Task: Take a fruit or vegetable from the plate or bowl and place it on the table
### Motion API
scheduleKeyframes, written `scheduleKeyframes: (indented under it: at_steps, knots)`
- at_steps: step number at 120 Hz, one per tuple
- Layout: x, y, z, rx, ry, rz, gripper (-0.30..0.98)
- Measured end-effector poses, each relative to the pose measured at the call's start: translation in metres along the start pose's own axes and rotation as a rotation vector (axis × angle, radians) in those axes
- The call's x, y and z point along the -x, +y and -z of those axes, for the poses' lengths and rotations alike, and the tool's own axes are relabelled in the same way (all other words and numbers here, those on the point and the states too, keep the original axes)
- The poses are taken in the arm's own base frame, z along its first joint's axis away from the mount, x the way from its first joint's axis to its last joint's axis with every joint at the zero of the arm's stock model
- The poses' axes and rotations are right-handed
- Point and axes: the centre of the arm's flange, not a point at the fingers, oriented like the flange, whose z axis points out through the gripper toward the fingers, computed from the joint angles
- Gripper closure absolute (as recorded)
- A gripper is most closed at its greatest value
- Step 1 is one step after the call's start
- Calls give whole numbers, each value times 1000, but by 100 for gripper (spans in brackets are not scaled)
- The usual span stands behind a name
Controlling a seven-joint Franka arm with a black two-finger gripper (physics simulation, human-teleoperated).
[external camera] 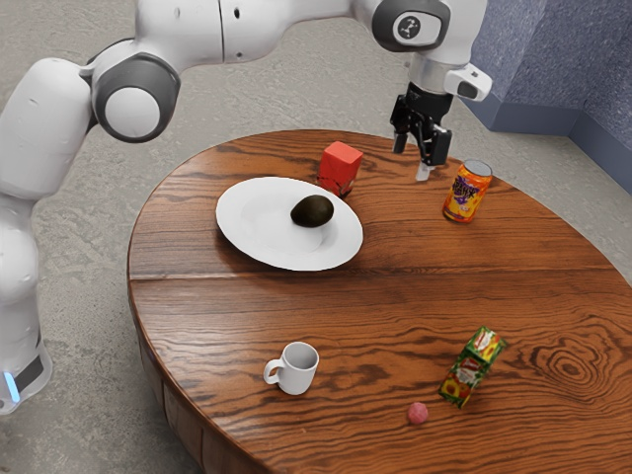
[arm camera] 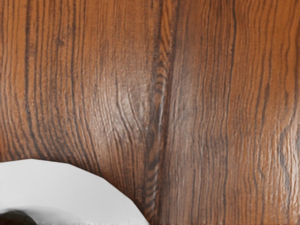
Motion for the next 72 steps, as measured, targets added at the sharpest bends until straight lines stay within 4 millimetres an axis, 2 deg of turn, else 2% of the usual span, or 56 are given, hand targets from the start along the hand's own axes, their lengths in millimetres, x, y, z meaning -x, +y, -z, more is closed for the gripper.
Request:
scheduleKeyframes:
  at_steps: [42,56,64,68,72]
  knots:
    - [5,-2,7,-6,3,-8,0]
    - [20,-2,28,-13,4,2,0]
    - [29,-6,21,-32,-38,23,0]
    - [36,-9,7,-47,-78,37,0]
    - [54,-13,-7,-71,-116,56,0]
